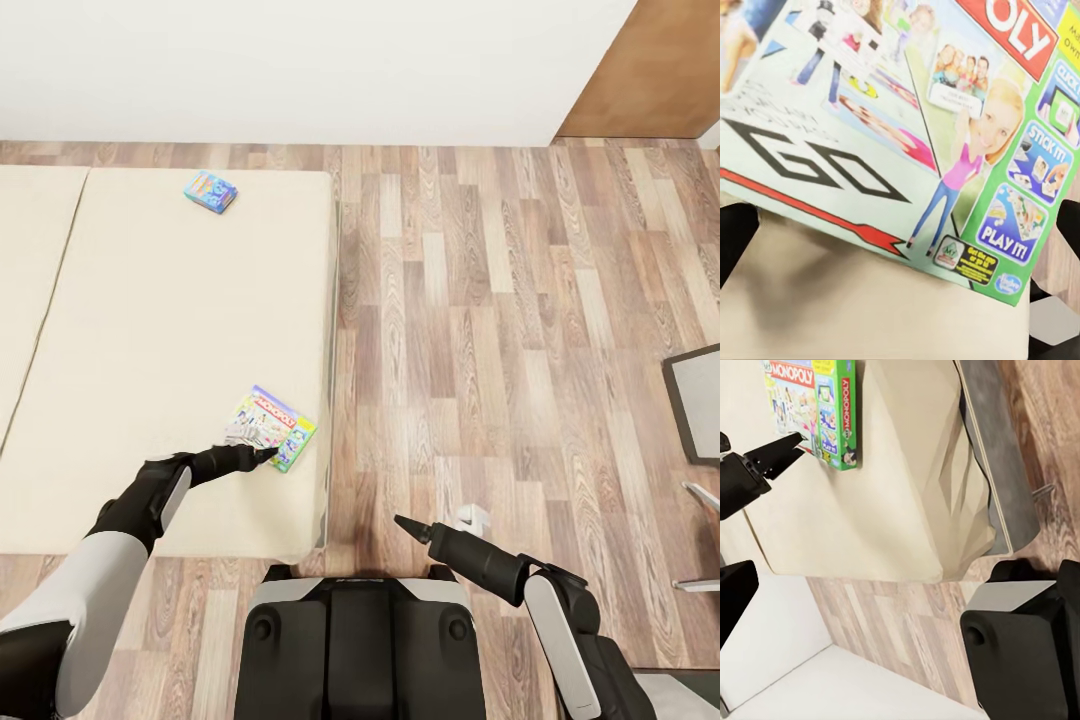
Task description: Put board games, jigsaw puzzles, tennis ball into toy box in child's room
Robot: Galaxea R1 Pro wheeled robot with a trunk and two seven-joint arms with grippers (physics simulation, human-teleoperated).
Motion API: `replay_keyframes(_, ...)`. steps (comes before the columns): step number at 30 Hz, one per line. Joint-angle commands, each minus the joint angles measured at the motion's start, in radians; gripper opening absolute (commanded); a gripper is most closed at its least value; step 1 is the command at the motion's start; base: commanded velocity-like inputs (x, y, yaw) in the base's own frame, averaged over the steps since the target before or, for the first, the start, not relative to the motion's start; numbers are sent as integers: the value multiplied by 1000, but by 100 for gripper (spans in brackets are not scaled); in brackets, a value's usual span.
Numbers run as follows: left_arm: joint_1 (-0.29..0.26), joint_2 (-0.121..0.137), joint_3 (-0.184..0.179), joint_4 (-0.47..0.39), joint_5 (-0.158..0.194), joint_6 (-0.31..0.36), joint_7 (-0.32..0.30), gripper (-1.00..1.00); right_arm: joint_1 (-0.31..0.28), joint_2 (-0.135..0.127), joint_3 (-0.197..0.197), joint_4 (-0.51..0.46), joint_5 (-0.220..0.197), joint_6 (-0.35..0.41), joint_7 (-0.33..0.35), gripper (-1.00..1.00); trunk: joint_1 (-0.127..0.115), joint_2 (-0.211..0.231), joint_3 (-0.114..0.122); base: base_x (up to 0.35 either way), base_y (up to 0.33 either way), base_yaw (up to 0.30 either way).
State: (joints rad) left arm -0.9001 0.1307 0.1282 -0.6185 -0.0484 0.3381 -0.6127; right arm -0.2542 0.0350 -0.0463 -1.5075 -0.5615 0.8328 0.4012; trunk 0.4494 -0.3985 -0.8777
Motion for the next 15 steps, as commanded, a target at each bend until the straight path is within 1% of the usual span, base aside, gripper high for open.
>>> replay_keyframes(1,0,-1,11,-1,-5,8,-7,100,0,1,-3,0,2,7,5,100,1,-2,-1,0,0,0)
replay_keyframes(3,0,-1,35,-1,-4,8,-7,100,0,2,-2,0,2,6,5,100,1,-2,-1,0,0,0)
replay_keyframes(4,0,-2,54,-2,-4,8,-7,100,0,1,-2,0,2,6,5,100,1,-2,-1,0,0,0)
replay_keyframes(6,0,-2,76,-4,-4,8,-7,100,0,2,-1,0,2,6,5,100,1,-2,-1,0,0,0)
replay_keyframes(10,0,-2,96,-10,-4,7,-7,100,0,2,-1,0,2,6,5,100,1,-2,-1,0,0,0)
replay_keyframes(15,0,-2,102,-26,-4,8,-7,100,0,2,0,0,2,6,4,100,1,-2,-1,0,0,0)
